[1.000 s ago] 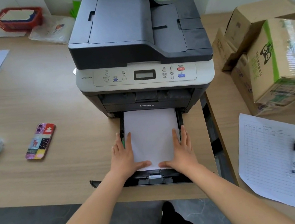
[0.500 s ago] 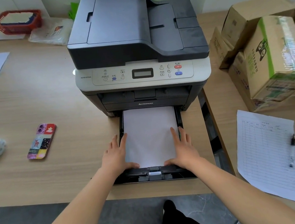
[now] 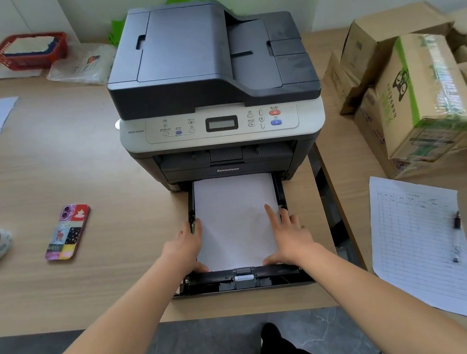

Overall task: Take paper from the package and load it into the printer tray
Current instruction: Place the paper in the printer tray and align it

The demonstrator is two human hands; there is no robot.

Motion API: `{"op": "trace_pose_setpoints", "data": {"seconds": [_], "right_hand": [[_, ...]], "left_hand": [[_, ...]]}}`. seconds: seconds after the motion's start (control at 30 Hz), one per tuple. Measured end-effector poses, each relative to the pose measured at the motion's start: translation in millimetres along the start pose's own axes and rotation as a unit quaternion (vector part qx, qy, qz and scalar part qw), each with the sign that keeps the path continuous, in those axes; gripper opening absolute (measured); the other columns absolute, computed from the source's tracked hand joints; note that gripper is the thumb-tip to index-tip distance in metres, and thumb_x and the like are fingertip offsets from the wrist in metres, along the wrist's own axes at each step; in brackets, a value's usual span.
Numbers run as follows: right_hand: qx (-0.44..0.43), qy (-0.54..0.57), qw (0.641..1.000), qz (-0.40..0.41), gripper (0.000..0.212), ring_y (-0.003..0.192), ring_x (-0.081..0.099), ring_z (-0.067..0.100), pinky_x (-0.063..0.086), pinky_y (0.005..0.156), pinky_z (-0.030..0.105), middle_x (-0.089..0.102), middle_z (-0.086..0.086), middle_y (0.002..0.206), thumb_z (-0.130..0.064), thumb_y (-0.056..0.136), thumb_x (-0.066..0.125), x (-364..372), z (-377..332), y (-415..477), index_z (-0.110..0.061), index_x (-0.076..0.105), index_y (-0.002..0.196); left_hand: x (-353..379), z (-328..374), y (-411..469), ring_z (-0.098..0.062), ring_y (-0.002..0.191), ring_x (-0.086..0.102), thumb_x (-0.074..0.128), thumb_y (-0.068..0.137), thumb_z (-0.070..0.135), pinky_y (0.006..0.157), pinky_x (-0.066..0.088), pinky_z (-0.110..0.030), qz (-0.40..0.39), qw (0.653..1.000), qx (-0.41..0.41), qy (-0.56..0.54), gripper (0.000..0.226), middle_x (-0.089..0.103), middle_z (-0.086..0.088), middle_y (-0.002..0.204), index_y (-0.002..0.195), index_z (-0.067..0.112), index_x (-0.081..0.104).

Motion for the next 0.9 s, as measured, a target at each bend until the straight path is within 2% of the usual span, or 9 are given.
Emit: {"op": "trace_pose_setpoints", "data": {"seconds": [0.17,0.3,0.4,0.5,0.57,0.67,0.73,0.83,0.9], "right_hand": [[-0.005,-0.023,1.000,-0.003,0.134,0.142,0.025,0.038,0.045,0.101,0.051,0.009,0.014,0.160,-0.062,0.063,0.077,-2,0,-3,-0.031,-0.019,0.152],[-0.003,-0.032,0.999,-0.013,0.135,0.142,0.024,0.039,0.048,0.097,0.047,0.008,0.015,0.160,-0.058,0.063,0.077,-5,-6,-2,-0.032,-0.022,0.150],[0.007,0.020,1.000,-0.017,0.135,0.145,0.018,0.040,0.052,0.094,0.047,0.005,0.012,0.159,-0.051,0.063,0.081,-3,-6,-5,-0.033,-0.019,0.151],[0.025,0.127,0.992,0.004,0.121,0.143,0.019,0.037,0.046,0.102,0.048,0.005,0.009,0.158,-0.041,0.069,0.080,-4,0,-10,-0.026,-0.005,0.154],[0.042,0.198,0.977,0.071,0.090,0.138,0.027,0.033,0.044,0.102,0.044,0.018,0.010,0.153,-0.030,0.082,0.068,-17,6,-13,-0.015,0.015,0.153],[0.093,0.244,0.954,0.150,0.051,0.127,0.037,0.029,0.045,0.098,0.040,0.037,0.014,0.138,-0.010,0.091,0.052,-33,21,-22,-0.004,0.040,0.140],[0.116,0.274,0.946,0.126,0.044,0.121,0.046,0.030,0.047,0.098,0.041,0.046,0.016,0.133,0.000,0.090,0.048,-28,28,-25,-0.003,0.048,0.134],[0.147,0.369,0.915,0.070,0.049,0.104,0.058,0.029,0.051,0.077,0.035,0.055,0.017,0.126,0.007,0.087,0.045,-13,32,-30,-0.003,0.045,0.135],[0.169,0.408,0.896,0.055,0.050,0.096,0.056,0.025,0.049,0.070,0.032,0.055,0.017,0.126,0.008,0.086,0.045,-8,35,-32,-0.002,0.045,0.135]], "left_hand": [[-3,-1,-8,-0.039,0.132,0.043,0.063,0.075,0.065,0.086,0.054,-0.047,0.029,0.996,0.066,0.044,0.120,0.001,-0.026,0.159,0.150,0.023,-0.020],[-2,-1,-11,-0.039,0.125,0.050,0.059,0.077,0.067,0.084,0.054,-0.045,0.023,0.995,0.069,0.066,0.113,-0.001,-0.026,0.160,0.153,0.021,-0.011],[-2,-7,-14,-0.035,0.120,0.055,0.066,0.074,0.062,0.078,0.054,-0.045,0.035,0.999,0.021,0.008,0.113,0.014,-0.014,0.159,0.153,0.017,-0.002],[-3,-9,-26,-0.034,0.095,0.065,0.055,0.091,0.041,0.070,0.057,-0.044,0.103,0.990,-0.015,-0.096,0.073,0.043,-0.008,0.139,0.149,0.015,0.019],[-4,-13,-37,-0.032,0.096,0.064,0.044,0.098,0.028,0.074,0.056,-0.044,0.160,0.960,-0.044,-0.226,0.047,0.054,-0.010,0.131,0.142,0.015,0.033],[-1,-23,-48,-0.030,0.094,0.061,0.038,0.099,0.012,0.073,0.053,-0.042,0.204,0.909,-0.088,-0.354,0.032,0.062,-0.012,0.123,0.130,0.011,0.046],[3,-25,-48,-0.027,0.086,0.058,0.039,0.098,0.008,0.066,0.049,-0.035,0.194,0.890,-0.100,-0.401,0.033,0.061,-0.013,0.124,0.129,0.011,0.049],[11,-26,-44,-0.019,0.063,0.048,0.038,0.095,0.004,0.051,0.038,-0.029,0.165,0.850,-0.124,-0.485,0.038,0.060,-0.014,0.126,0.130,0.015,0.049],[18,-26,-42,-0.018,0.061,0.048,0.037,0.094,0.000,0.051,0.038,-0.029,0.156,0.838,-0.135,-0.505,0.042,0.060,-0.017,0.127,0.132,0.015,0.047]]}}
Point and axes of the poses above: each hand's wrist, its own y-axis towards the middle knuckle, its own x-axis out of the palm, z = x × y, the point moved 8 cm from there along y, towards the middle knuckle
